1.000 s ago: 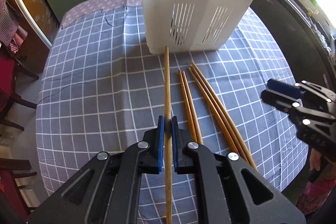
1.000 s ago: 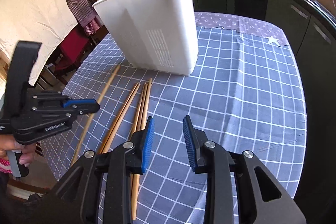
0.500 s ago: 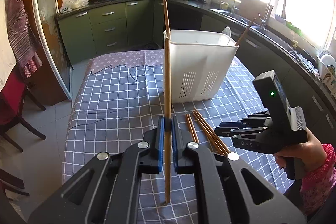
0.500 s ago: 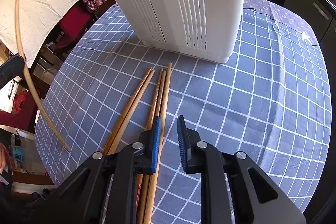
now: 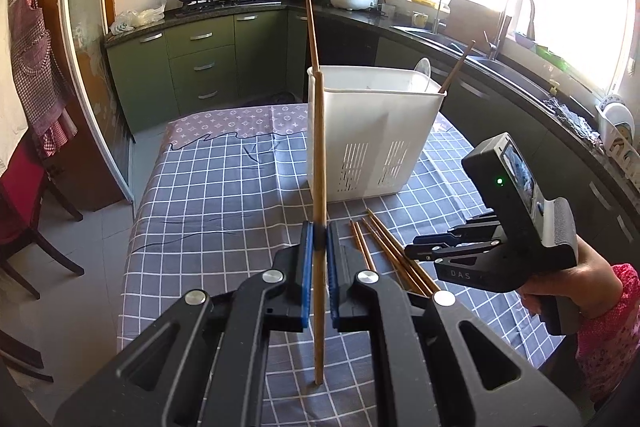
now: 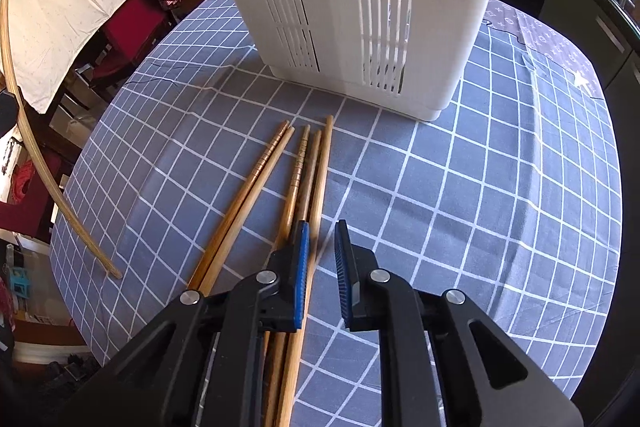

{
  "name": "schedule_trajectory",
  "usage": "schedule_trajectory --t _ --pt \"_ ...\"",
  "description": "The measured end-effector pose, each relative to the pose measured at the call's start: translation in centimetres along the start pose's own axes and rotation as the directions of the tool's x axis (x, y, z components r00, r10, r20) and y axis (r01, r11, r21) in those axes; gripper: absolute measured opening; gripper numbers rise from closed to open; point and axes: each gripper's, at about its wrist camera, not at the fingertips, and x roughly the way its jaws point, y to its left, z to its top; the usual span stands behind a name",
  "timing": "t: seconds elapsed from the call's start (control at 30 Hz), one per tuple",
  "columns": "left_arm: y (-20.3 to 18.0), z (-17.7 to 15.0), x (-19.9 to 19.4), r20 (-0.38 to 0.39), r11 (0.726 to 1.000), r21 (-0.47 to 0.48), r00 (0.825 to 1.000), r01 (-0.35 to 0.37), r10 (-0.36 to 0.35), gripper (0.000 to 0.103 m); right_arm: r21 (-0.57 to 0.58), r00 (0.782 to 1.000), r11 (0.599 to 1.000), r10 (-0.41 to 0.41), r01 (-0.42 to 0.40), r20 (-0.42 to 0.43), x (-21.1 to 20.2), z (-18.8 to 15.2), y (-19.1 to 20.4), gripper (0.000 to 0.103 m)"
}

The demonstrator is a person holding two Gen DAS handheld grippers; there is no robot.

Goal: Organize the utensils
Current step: 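Lift the chopstick upright with the left gripper while the right gripper grasps a chopstick, then drop the chopsticks into the white caddy with both grippers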

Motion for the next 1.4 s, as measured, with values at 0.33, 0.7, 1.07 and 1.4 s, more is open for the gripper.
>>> schedule_trajectory --t 0.33,0.7,1.07,1.4 --pt "-0.2 0.0 -0.1 0.003 1.000 0.010 1.000 0.004 -0.004 0.007 -0.033 0.999 0.999 -0.030 0.029 -0.015 1.0 0.7 0.9 0.014" --pt "-0.3 0.2 0.1 0.002 1.000 0.020 1.000 0.012 -0.012 0.007 0.002 0.995 1.000 -0.008 0.008 0.099 -2.9 0.2 0.1 0.007" --pt "-0.3 0.7 -0.1 0.026 1.000 0.026 1.000 0.004 -0.005 0.007 0.040 0.920 0.999 -0.018 0.003 0.390 -13.4 -0.1 -1.2 0.007" --pt "-0.2 1.8 0.4 0.051 0.999 0.035 0.999 0.001 -0.003 0.007 0.076 0.889 0.997 -0.024 -0.012 0.458 -15.5 -1.1 -2.3 0.007"
